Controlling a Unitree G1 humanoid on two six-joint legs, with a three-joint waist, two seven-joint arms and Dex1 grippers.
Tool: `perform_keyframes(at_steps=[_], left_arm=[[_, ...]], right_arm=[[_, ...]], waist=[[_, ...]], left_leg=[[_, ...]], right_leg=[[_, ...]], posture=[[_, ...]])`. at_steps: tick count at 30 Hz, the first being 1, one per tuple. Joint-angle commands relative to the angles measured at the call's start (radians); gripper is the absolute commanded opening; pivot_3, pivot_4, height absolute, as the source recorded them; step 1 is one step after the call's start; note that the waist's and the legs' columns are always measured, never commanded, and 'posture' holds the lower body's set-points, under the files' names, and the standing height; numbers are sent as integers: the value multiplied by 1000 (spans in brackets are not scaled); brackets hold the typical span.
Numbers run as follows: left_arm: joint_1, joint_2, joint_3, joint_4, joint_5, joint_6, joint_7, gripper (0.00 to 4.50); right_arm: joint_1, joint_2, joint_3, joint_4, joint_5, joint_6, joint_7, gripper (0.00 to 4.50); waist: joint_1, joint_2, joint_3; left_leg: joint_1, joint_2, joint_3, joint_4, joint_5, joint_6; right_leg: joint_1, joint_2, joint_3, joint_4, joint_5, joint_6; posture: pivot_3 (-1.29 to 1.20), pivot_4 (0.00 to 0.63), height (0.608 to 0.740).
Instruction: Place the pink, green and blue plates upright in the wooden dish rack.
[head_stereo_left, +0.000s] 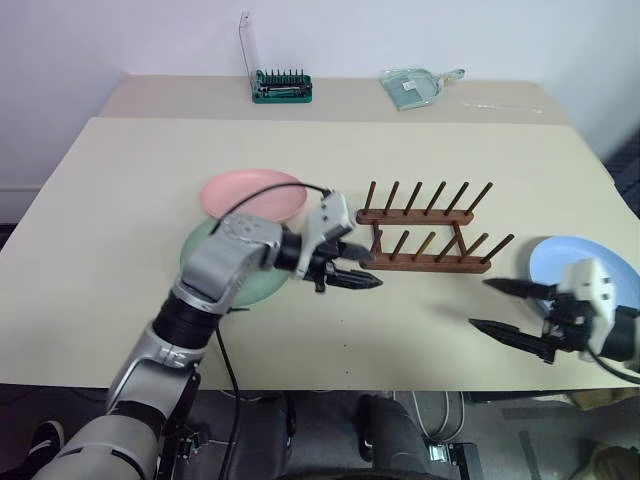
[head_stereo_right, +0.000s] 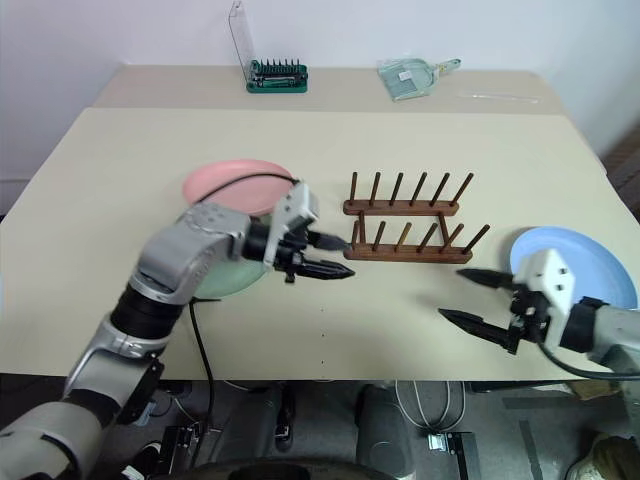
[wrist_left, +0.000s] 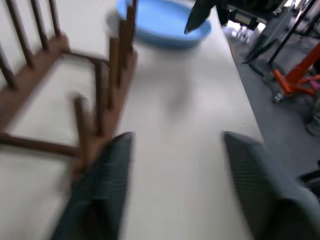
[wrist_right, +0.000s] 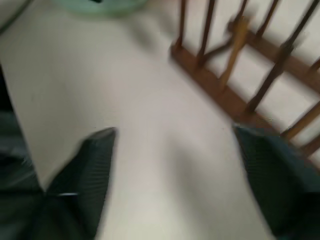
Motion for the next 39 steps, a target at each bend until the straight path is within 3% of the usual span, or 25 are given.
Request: perform_keyframes(at_steps=[1, 2, 4, 5, 16, 24, 32, 39], left_arm=[[-5, -46, -59, -15, 25, 2, 79, 417], [-5, -60, -81, 2, 42, -13, 98, 0], [-13, -83, -116, 48, 83, -44, 139, 0], [-17, -93, -128, 67, 97, -56, 155, 0], [-56, -138, -215, 219, 230, -242, 223, 0], [-130, -167, -145, 431, 295, -380, 311, 0], [-293, -188, -78, 767, 340, -618, 342, 0], [-356, -218, -40, 931, 365, -724, 339, 0]], right_arm=[[-86, 22, 72, 37, -94, -22, -94, 1680], [-110, 30, 102, 50, -115, -7, -120, 1167], [-130, 47, 139, 58, -138, -7, -144, 99], [-136, 55, 145, 60, -138, -3, -152, 39], [-221, 117, 252, 184, -329, -132, -289, 39], [-349, 185, 302, 340, -440, -209, -403, 39], [-502, 218, 353, 504, -501, -286, -439, 39], [-654, 231, 376, 704, -539, -379, -456, 39]], waist=[[-1, 0, 0], [-1, 0, 0], [-1, 1, 0], [0, 1, 0], [-3, 1, 0], [0, 1, 0], [-2, 1, 0], [-3, 1, 0]], left_leg=[[0, 0, 0, 0, 0, 0], [0, 0, 0, 0, 0, 0], [1, 0, 0, -1, 0, 0], [2, 0, 0, -1, 0, 0], [2, 0, 0, -1, 0, 0], [2, 0, 0, -1, 0, 0], [2, 0, 1, -1, 0, 0], [2, 0, 2, -1, 0, 0]], right_leg=[[0, 0, 0, 0, 0, 0], [0, 0, 0, 0, 0, 0], [0, 0, 0, 0, 0, -1], [0, 0, 0, 0, -1, -1], [1, 0, 0, 0, 0, -1], [2, 0, 0, -1, 0, 0], [2, 0, 0, -1, 0, 0], [2, 0, 0, -2, 0, 0]], posture=[[0, 150, 724], [0, 150, 724], [0, 150, 724], [0, 150, 724], [0, 150, 724], [0, 150, 724], [0, 150, 724], [0, 150, 724]])
